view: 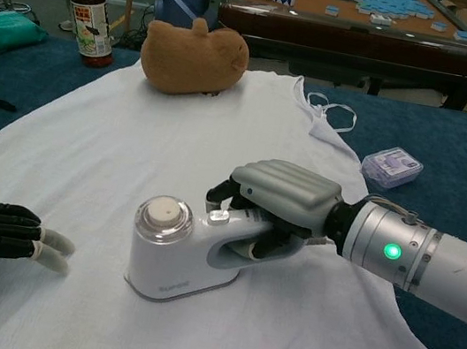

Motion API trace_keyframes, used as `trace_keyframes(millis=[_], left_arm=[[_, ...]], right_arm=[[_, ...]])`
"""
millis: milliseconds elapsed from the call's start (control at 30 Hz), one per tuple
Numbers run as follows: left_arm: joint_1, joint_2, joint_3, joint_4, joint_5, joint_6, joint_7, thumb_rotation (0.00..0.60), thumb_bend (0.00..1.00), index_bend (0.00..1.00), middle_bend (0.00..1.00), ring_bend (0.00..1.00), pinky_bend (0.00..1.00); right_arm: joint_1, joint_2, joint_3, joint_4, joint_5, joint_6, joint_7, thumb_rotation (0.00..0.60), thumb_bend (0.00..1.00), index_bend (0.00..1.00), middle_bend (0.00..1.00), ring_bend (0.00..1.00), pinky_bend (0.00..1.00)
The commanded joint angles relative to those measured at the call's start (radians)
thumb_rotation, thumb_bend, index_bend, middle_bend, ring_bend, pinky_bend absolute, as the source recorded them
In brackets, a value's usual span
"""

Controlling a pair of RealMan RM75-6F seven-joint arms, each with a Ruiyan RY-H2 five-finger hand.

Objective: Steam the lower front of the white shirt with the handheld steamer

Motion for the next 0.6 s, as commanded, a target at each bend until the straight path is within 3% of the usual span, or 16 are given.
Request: trace_keyframes(millis=[33,400,600], left_arm=[[-0.002,0.0,0.002,-0.002,-0.001,0.0,0.002,0.278,0.17,0.11,0.05,0.07,0.0],[-0.008,-0.001,0.005,-0.004,-0.011,-0.001,0.009,0.28,0.17,0.11,0.05,0.07,0.0],[-0.011,-0.002,0.008,-0.004,-0.012,0.0,0.01,0.278,0.17,0.11,0.05,0.07,0.0]], right_arm=[[-0.002,-0.003,0.0,0.018,0.004,0.006,0.003,0.6,0.55,0.97,0.92,0.84,0.73],[-0.013,-0.008,0.025,0.1,0.027,0.052,0.022,0.6,0.55,0.97,0.92,0.84,0.73],[-0.008,-0.002,0.009,0.097,0.014,0.05,0.022,0.6,0.55,0.97,0.92,0.84,0.73]])
